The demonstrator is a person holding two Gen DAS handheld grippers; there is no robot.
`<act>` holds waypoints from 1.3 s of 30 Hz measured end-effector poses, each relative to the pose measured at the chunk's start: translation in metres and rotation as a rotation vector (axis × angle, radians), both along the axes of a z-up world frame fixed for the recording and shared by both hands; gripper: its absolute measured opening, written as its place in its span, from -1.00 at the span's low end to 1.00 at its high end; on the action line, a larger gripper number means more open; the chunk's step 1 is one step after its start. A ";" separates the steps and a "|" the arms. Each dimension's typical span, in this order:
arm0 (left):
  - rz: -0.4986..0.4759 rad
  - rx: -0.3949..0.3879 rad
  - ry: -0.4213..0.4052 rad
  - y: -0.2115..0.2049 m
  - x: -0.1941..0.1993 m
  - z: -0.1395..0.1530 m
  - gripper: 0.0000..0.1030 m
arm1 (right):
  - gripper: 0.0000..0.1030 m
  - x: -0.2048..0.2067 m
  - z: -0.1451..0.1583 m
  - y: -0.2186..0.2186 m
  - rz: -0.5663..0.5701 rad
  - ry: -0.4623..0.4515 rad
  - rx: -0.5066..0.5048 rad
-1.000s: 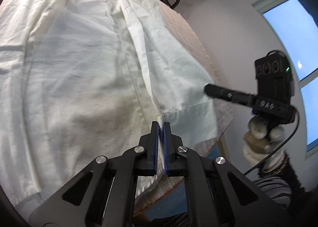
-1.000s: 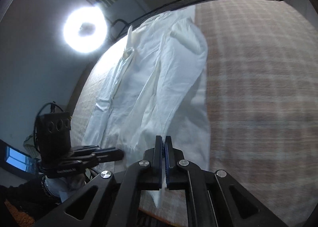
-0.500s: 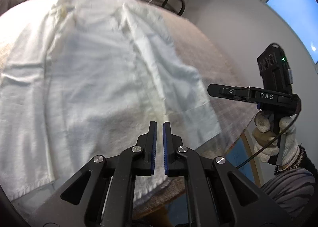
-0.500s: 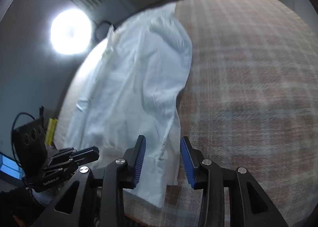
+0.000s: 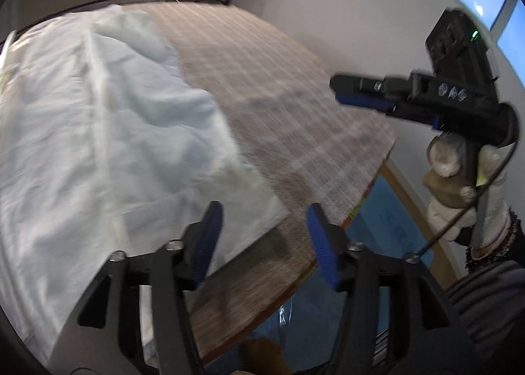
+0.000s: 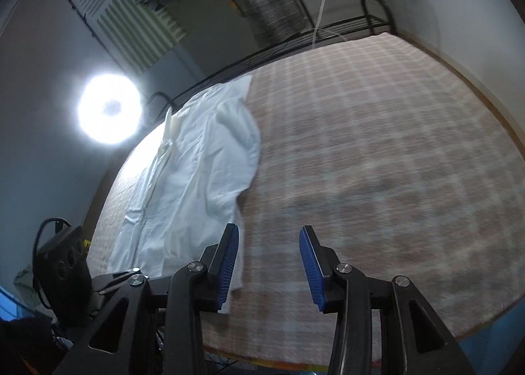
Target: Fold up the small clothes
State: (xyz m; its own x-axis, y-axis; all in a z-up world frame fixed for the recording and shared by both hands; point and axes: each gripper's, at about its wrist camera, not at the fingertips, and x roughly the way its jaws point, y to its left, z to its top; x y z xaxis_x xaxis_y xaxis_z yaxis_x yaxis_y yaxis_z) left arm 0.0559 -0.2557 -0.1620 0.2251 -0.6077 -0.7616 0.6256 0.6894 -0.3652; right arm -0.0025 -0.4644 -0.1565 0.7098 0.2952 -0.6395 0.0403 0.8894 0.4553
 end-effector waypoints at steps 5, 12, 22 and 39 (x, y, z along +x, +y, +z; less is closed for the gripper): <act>0.022 0.093 0.015 -0.030 0.004 -0.011 0.11 | -0.20 -0.016 -0.003 -0.024 -0.045 0.000 0.019; 0.059 0.176 -0.061 -0.046 0.009 -0.015 0.11 | -0.20 -0.023 -0.004 -0.036 -0.053 -0.010 0.026; 0.080 0.022 0.046 -0.016 0.037 -0.020 -0.91 | -0.20 0.006 -0.001 -0.029 -0.010 -0.044 0.046; 0.179 -0.261 0.114 0.048 0.010 0.019 -0.96 | 0.30 0.168 -0.046 0.015 0.148 0.062 0.312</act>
